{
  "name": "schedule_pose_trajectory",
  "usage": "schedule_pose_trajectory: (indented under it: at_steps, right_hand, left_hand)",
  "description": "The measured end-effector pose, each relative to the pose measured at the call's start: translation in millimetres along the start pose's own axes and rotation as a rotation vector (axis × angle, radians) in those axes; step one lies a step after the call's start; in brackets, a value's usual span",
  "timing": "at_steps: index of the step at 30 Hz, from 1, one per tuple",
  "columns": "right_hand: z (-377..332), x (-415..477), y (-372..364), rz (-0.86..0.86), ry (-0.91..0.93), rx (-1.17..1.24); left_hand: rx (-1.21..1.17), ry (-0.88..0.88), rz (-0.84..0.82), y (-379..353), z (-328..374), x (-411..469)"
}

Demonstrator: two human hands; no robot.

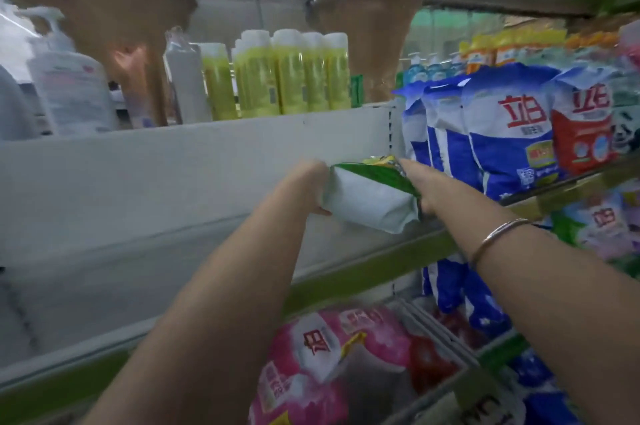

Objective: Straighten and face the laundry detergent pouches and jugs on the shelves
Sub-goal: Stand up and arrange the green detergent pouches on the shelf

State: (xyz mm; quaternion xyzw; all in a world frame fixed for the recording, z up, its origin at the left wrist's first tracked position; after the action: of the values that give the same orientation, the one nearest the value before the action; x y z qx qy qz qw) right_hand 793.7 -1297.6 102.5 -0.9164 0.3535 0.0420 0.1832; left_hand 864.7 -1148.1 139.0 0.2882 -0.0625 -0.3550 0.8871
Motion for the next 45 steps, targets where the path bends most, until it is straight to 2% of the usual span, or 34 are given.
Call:
schedule_pose_trajectory:
  at_steps: [3,7,10,15,17,19,24,27,32,36,39,42,45]
  right_hand:
    - [-0.2,-1.1,-8.4,-0.025,-0.006,0.033]
    - [4.2,-6.0,-25.3,-0.073,0.058,0.112]
    - [11.5,-19.0,-50.3,-0.106,0.104,0.146]
    - [10.2,-34.9,-117.9,-0.188,0.285,0.249]
    - [16.3,-26.8,-153.4,-0.258,0.321,0.304]
    - [27.5,-70.6,-191.1,-0.292,0.323,0.318]
    - [68.8,-119.5,-277.0,-0.286,0.286,0.351]
    - [76.8,-145.7,-323.5,-0.239,0.34,0.297]
    - [87.6,-168.4,-385.8,-0.3,0.348,0.371]
    - [93.5,-171.9,-406.7,-0.352,0.35,0.39]
    - [85.5,-168.4,-411.1,-0.378,0.313,0.447]
    - [70.9,-162.3,-411.5,-0.4,0.383,0.442]
    - [45.0,-159.7,-408.9,-0.432,0.549,0.361]
  left_hand:
    - [-0.127,0.041,0.128,5.1,-9.3,1.5]
    - [-0.321,0.005,0.269,20.3,-27.2,2.0]
    - [-0.312,-0.062,0.31,43.6,-37.0,-15.5]
    - [-0.291,-0.202,0.345,109.9,-63.2,-72.2]
    - [-0.235,-0.2,0.399,138.5,-82.7,-101.0]
    - [-0.196,-0.184,0.461,165.7,-105.5,-126.8]
    - [-0.075,-0.1,0.552,225.5,-173.6,-185.4]
    - [-0.092,-0.069,0.618,267.9,-206.4,-213.9]
    - [-0.061,-0.095,0.624,316.9,-205.9,-242.0]
    - [-0.177,-0.234,0.691,346.3,-185.0,-253.3]
    - [-0.095,-0.231,0.608,349.9,-176.5,-243.6]
    - [-0.081,-0.256,0.565,329.5,-185.3,-231.3]
    - [-0.238,-0.332,0.599,328.6,-196.4,-220.7]
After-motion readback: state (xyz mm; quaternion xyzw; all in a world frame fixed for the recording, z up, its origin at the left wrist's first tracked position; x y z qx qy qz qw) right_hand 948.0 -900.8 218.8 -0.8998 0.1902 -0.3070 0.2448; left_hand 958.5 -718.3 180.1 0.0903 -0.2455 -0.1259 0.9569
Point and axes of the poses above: each hand's wrist, its own x-axis towards the middle knuckle, its own y-axis out of the back of the hand, z = x × y, the point moved 6 cm from there along x, towards the middle knuckle, and after that the axes turned 13 degrees about x, right-handed, at the moved point
